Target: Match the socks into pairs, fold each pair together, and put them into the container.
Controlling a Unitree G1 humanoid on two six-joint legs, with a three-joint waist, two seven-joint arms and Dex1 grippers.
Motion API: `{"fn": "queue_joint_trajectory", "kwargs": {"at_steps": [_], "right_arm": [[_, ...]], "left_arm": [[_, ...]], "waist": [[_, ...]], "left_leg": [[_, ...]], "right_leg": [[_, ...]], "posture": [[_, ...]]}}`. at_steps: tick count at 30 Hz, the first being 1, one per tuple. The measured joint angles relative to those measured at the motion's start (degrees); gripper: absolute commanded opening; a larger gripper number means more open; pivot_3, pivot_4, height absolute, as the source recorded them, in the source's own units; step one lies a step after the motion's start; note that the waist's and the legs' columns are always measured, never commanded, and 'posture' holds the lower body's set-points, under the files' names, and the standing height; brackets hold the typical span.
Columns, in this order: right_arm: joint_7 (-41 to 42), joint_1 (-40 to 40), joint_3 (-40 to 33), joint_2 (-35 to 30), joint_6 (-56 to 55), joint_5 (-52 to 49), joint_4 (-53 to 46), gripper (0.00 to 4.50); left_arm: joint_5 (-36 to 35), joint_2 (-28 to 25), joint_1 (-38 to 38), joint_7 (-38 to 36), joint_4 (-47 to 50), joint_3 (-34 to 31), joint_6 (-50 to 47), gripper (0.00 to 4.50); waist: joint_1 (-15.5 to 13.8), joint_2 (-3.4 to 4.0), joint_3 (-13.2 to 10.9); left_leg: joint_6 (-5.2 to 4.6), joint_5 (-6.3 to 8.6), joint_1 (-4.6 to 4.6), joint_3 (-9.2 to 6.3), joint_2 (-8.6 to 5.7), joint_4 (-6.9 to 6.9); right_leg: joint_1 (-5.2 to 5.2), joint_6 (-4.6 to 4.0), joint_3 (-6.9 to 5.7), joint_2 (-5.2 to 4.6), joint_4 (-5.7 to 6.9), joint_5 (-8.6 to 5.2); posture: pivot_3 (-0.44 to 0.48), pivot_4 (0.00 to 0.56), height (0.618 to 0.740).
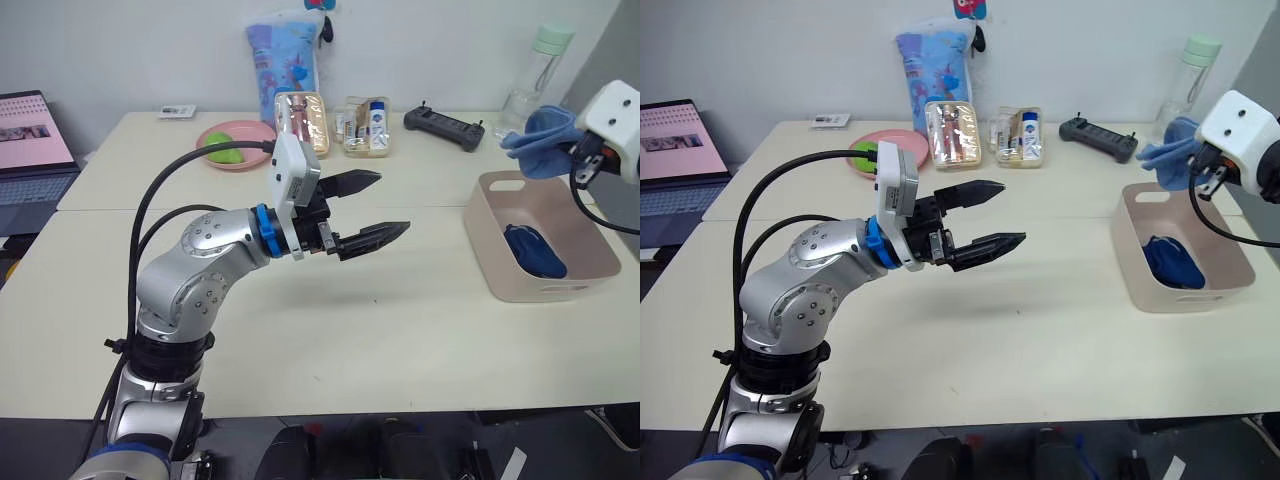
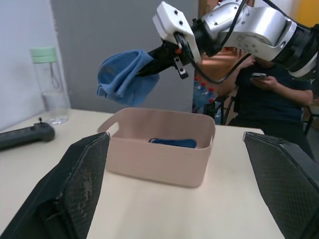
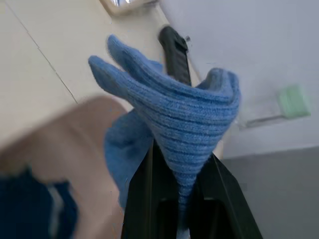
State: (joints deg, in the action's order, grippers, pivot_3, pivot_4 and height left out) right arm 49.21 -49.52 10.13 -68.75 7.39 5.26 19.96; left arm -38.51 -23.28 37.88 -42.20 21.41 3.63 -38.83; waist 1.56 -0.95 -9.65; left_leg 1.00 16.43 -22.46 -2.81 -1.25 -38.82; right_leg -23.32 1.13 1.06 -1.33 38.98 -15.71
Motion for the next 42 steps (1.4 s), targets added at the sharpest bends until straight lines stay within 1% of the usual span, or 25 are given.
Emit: {"fn": "queue_joint_trajectory", "kwargs": {"at_steps": [2, 6, 10, 14, 16, 17, 18, 21, 23, 24, 29, 31, 33, 35, 36, 37, 38, 39, 42], "right_arm": [[-1.80, 3.43, 0.72, -1.57, -5.90, 5.08, 1.35, 0.00], [-1.75, 10.16, 2.70, -1.25, -10.95, 9.84, 1.31, 0.00], [0.18, 15.83, 2.54, -0.86, -10.31, 10.78, -2.45, 0.00], [3.72, 20.47, 1.93, -0.46, -7.62, 9.65, -8.86, 0.00], [6.21, 21.46, 1.94, -0.28, -6.26, 8.88, -10.58, 0.67], [8.02, 21.39, 1.91, -0.29, -5.57, 8.25, -10.90, 0.91], [9.34, 21.25, 1.88, -0.28, -5.13, 7.59, -11.02, 1.27], [13.63, 19.09, 1.88, 0.17, -3.30, 5.75, -10.78, 2.31], [17.20, 15.99, 1.88, 0.83, -1.71, 3.95, -10.39, 2.98], [19.47, 13.66, 1.86, 0.90, -0.60, 2.60, -10.06, 2.98], [24.85, 8.19, 1.68, 1.05, 2.08, 0.26, -8.18, 2.98], [28.91, 2.20, 2.24, 1.15, 2.48, 0.14, -3.68, 2.98], [32.42, -4.46, 2.43, 0.47, 0.90, 0.46, 1.78, 2.98], [33.30, -8.00, 2.33, -0.27, -0.80, 1.33, 4.67, 2.98], [31.77, -9.56, 2.60, 0.42, -2.54, 2.85, 7.23, 2.80], [28.51, -10.83, 3.02, 1.60, -4.95, 5.16, 10.44, 2.58], [25.05, -11.32, 3.76, 2.52, -7.51, 7.62, 13.55, 2.29], [23.64, -11.36, 4.32, 2.99, -8.67, 8.71, 14.94, 2.03], [21.61, -10.50, 5.88, 4.63, -13.56, 11.61, 19.38, 0.98]], "left_arm": [[1.12, 0.15, -0.19, -0.11, -0.18, 1.20, 0.72, 4.48], [1.42, 1.10, -0.85, -0.63, -0.10, 3.10, 0.86, 4.48], [1.40, 1.45, -1.71, -0.09, 0.58, 3.61, 0.61, 4.48], [1.42, 1.72, -2.82, 0.28, 1.66, 4.16, 0.59, 4.48], [1.55, 1.54, -3.41, 0.18, 1.66, 4.46, 0.59, 4.50], [1.62, 1.48, -3.49, 0.06, 1.66, 4.48, 0.59, 4.50], [1.67, 1.36, -3.49, -0.02, 1.65, 4.48, 0.61, 4.50], [2.28, 0.94, -3.44, -0.83, 1.04, 4.48, 1.20, 4.50], [2.76, 0.94, -3.23, -1.27, -0.01, 4.47, 1.93, 4.50], [3.07, 0.93, -3.09, -1.50, -0.58, 4.47, 2.09, 4.50], [3.70, 0.85, -3.10, -2.32, -1.59, 4.42, 3.08, 4.50], [4.01, 0.81, -3.13, -2.37, -1.72, 4.44, 3.42, 4.50], [4.40, 0.83, -3.20, -2.39, -1.72, 4.44, 4.02, 4.50], [4.66, 0.79, -3.23, -2.38, -1.73, 4.41, 4.20, 4.50], [4.67, 1.01, -3.25, -2.39, -1.72, 4.44, 4.20, 4.50], [4.57, 1.43, -3.14, -2.40, -1.66, 4.54, 4.11, 4.50], [4.26, 2.05, -2.88, -2.42, -1.47, 4.81, 3.89, 4.50], [3.94, 2.26, -2.68, -2.44, -1.39, 5.04, 3.78, 4.50], [4.21, 3.20, -0.77, -2.35, -1.38, 6.34, 3.44, 4.50]], "waist": [[0.06, 0.00, 0.00], [0.12, 0.02, 0.00], [0.04, 0.07, -0.01], [0.00, 0.07, -0.01], [-0.03, 0.07, -0.01], [-0.04, 0.07, -0.01], [-0.05, 0.07, -0.01], [-0.01, 0.07, -0.01], [0.04, 0.08, -0.01], [0.02, 0.08, -0.01], [-0.18, 0.08, -0.01], [-0.17, 0.30, -0.16], [-0.13, 0.33, -0.17], [-0.15, 0.30, -0.17], [-0.15, 0.29, -0.17], [-0.14, 0.29, -0.17], [-0.15, 0.29, -0.18], [-0.15, 0.29, -0.18], [-0.13, 0.30, -0.18]], "left_leg": [[0.01, -0.01, 0.03, -0.01, 0.03, -0.01], [0.09, -0.05, 0.02, 0.03, 0.02, -0.03], [0.10, -0.05, 0.02, 0.01, 0.02, -0.04], [0.08, -0.05, 0.03, -0.04, 0.01, -0.06], [0.08, -0.04, 0.03, -0.03, 0.00, -0.07], [0.07, -0.04, 0.03, -0.04, 0.00, -0.07], [0.06, -0.04, 0.03, -0.07, 0.00, -0.07], [0.05, -0.03, 0.05, -0.06, 0.00, -0.07], [0.05, -0.03, 0.06, -0.05, 0.00, -0.07], [0.04, -0.02, 0.06, -0.08, 0.00, -0.07], [0.04, -0.02, 0.02, -0.11, -0.01, -0.07], [0.03, -0.02, 0.02, -0.03, -0.09, -0.10], [0.03, -0.02, 0.05, -0.08, -0.06, -0.07], [0.03, -0.01, 0.04, -0.13, 0.00, -0.03], [0.03, -0.02, 0.03, -0.11, -0.01, -0.03], [0.04, -0.02, 0.03, -0.04, -0.03, -0.07], [0.06, -0.03, 0.04, -0.01, -0.07, -0.09], [0.07, -0.04, 0.03, 0.00, -0.07, -0.10], [0.22, -0.13, 0.01, -0.01, -0.08, -0.08]], "right_leg": [[0.04, -0.01, 0.00, 0.04, 0.00, 0.00], [0.04, -0.01, 0.07, 0.03, 0.00, 0.00], [0.04, -0.01, 0.08, 0.03, 0.00, 0.00], [0.08, 0.00, 0.04, 0.03, 0.00, 0.00], [0.08, 0.00, 0.05, 0.03, -0.01, 0.00], [0.09, 0.00, 0.04, 0.03, -0.01, 0.00], [0.10, 0.00, 0.01, 0.03, -0.02, 0.00], [0.10, 0.00, 0.02, 0.03, -0.02, 0.00], [0.10, -0.01, 0.02, 0.03, -0.01, 0.00], [0.10, -0.01, 0.00, 0.03, -0.01, 0.00], [0.11, -0.01, -0.03, -0.01, -0.06, 0.00], [0.09, -0.01, 0.03, -0.05, -0.05, 0.01], [0.10, -0.01, -0.04, -0.05, -0.05, 0.00], [0.11, -0.02, -0.09, -0.02, -0.09, 0.00], [0.11, -0.02, -0.07, -0.03, -0.09, 0.00], [0.11, -0.02, -0.01, -0.04, -0.07, 0.00], [0.11, -0.02, 0.02, -0.07, -0.05, 0.01], [0.11, -0.02, 0.03, -0.07, -0.04, 0.01], [0.09, -0.02, 0.01, -0.07, -0.04, 0.00]], "posture": [[0.000, 0.150, 0.740], [0.000, 0.150, 0.740], [0.000, 0.150, 0.740], [0.000, 0.150, 0.740], [0.000, 0.150, 0.740], [0.000, 0.150, 0.740], [0.000, 0.150, 0.740], [0.000, 0.150, 0.740], [0.000, 0.150, 0.740], [0.000, 0.150, 0.740], [0.000, 0.150, 0.740], [0.000, 0.150, 0.740], [0.000, 0.150, 0.740], [0.000, 0.150, 0.740], [0.000, 0.150, 0.740], [0.000, 0.150, 0.740], [0.000, 0.150, 0.740], [0.000, 0.150, 0.740], [0.000, 0.150, 0.740]]}}
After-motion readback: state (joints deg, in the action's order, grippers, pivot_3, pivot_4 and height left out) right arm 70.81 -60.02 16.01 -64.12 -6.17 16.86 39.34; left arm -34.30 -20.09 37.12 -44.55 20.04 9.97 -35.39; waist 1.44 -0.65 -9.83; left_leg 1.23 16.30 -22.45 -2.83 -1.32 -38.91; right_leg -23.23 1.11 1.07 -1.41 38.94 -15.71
